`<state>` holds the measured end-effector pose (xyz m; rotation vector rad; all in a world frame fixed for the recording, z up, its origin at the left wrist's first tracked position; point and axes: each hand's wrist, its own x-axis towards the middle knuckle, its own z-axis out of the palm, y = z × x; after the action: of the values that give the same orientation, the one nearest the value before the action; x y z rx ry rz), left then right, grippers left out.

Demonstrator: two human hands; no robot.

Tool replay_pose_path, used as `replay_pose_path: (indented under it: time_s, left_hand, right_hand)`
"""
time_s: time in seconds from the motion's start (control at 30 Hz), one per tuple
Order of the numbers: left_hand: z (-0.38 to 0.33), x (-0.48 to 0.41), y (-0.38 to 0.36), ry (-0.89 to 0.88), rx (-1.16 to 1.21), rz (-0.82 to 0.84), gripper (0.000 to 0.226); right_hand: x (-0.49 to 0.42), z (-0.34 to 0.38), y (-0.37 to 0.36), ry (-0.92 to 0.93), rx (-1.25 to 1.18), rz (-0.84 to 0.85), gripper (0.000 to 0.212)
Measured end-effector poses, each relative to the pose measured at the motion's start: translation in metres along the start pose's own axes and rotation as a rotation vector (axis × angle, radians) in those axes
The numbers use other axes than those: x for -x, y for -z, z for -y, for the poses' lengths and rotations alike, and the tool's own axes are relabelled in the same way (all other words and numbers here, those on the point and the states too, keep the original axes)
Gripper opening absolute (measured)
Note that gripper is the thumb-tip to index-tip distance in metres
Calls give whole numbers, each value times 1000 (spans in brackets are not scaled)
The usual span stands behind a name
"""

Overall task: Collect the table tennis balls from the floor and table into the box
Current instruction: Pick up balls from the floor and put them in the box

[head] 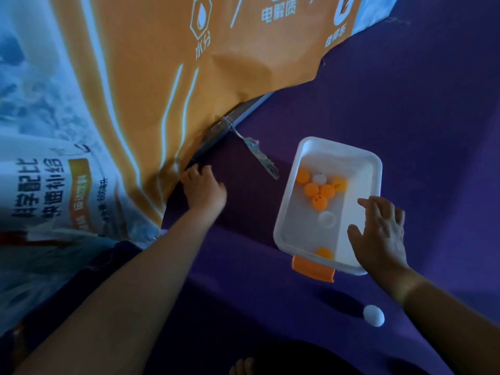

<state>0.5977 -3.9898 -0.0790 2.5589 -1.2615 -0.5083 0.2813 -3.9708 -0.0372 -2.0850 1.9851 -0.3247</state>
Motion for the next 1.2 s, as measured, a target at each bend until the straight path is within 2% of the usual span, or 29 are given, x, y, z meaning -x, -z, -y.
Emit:
replay_pose_path:
  time_s: [0.13,0.2,0.33,0.4,0.5,0.57,0.63,0.83,0.9,0.97,1.07,1.2]
  left_hand:
    - [31,-29,-14,-4,-188,116,64]
    - [41,-34,-20,-26,-271,104,64]
    - [49,-27,-22,-39,-207,-66,44]
    - [54,-27,-19,-4,-214,-44,34]
    - [61,-27,-13,-10,-358,41,35]
    - [60,-23,-7,-92,-432,59,33]
    - [49,-12,-4,-186,-373,33,28]
    - [-41,57,16,-466,237,-77,44]
    - [-68,77,20,-587,316,-58,46]
    - [-87,89,15,-668,241,0,53]
    - [-101,96,0,-679,27,50,58]
    - [-113,119,-21,-853,-36,1,42]
  right_hand:
    - [2,-7,-11,58,46,-30,52]
    - [3,-11,-14,81,57,-44,52]
    - [2,-11,-17,78,46,-77,51]
    - [2,-9,-18,89,37,-91,49]
    - [3,-9,-19,94,30,-104,46]
    - [4,-9,-18,86,22,-108,46]
    - [4,-9,-17,74,14,-98,46]
    - [4,-13,-12,59,-37,-88,45]
    - [4,-16,-6,69,-72,-104,42]
    - [4,-20,5,48,-120,-108,37]
    - [6,-36,21,28,-156,-155,31]
    - [28,-68,24,-128,-193,-127,26]
